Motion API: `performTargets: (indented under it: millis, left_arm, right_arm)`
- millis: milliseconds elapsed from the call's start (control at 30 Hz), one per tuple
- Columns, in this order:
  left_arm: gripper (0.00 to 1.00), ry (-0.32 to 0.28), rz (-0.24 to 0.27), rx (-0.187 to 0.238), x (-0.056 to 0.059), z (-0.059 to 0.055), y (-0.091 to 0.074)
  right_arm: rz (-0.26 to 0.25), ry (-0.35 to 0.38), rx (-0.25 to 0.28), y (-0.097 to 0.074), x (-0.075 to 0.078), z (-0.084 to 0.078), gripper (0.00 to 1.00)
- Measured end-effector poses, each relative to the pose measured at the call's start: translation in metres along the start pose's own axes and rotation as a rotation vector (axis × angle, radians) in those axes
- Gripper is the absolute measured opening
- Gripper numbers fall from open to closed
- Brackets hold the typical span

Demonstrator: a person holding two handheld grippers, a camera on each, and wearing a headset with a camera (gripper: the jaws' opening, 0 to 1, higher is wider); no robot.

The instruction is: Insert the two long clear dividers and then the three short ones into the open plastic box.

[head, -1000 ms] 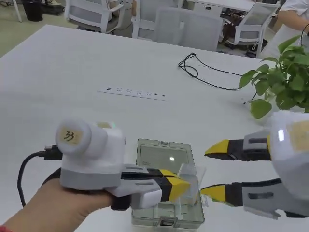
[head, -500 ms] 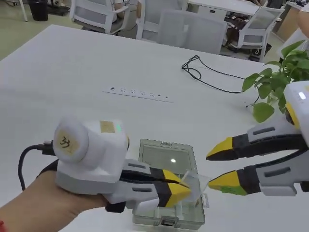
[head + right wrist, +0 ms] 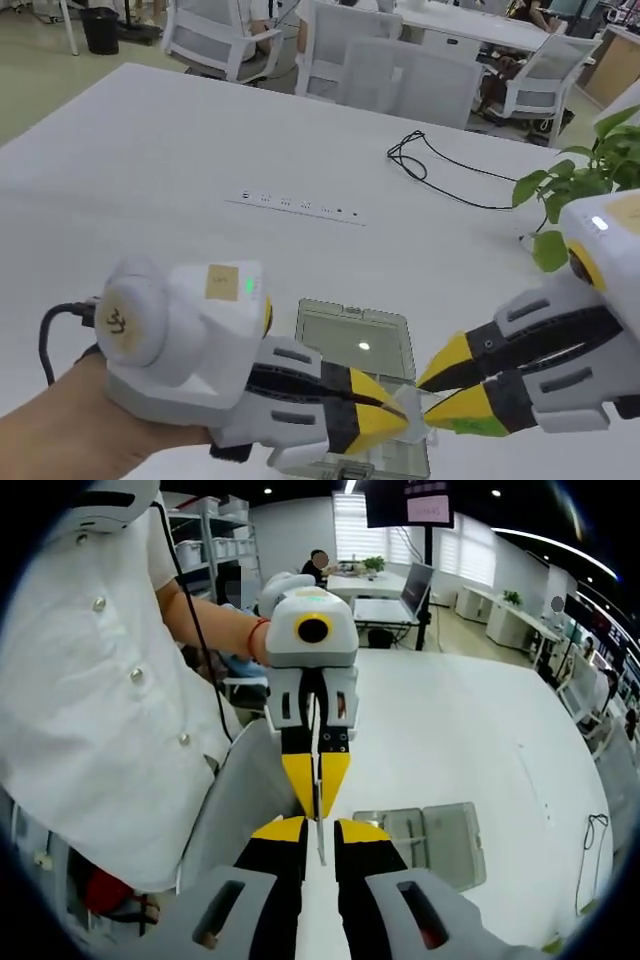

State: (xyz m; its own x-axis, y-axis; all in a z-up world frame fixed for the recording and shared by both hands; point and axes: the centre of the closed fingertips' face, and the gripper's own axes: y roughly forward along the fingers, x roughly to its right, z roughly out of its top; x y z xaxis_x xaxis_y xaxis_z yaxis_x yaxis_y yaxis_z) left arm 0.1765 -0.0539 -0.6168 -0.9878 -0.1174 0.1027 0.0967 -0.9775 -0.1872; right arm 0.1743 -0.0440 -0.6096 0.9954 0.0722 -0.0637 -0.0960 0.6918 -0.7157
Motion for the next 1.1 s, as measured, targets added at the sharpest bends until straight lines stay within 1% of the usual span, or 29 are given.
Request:
performTargets:
  millis: [333, 567, 900, 1100]
  left_arm:
    - [0.00, 0.006, -0.008, 0.009, 0.006, 0.002, -0.001]
    - [0.00, 0.016, -0.015, 0.003, 0.008, 0.001, -0.001]
    - [0.00, 0.000, -0.011, 0.007, 0.008, 0.000, -0.001]
    - [0.00, -0.015, 0.000, 0.017, 0.007, 0.001, -0.002]
  right_arm:
    - [0.044, -0.031, -0.009, 0.005, -0.007, 0.001, 0.03]
    - [0.051, -0.035, -0.007, 0.006, -0.010, 0.000, 0.03]
    - [0.053, -0.043, -0.004, 0.007, -0.010, 0.000, 0.02]
    - [0.047, -0.048, -0.005, 0.007, -0.009, 0.000, 0.02]
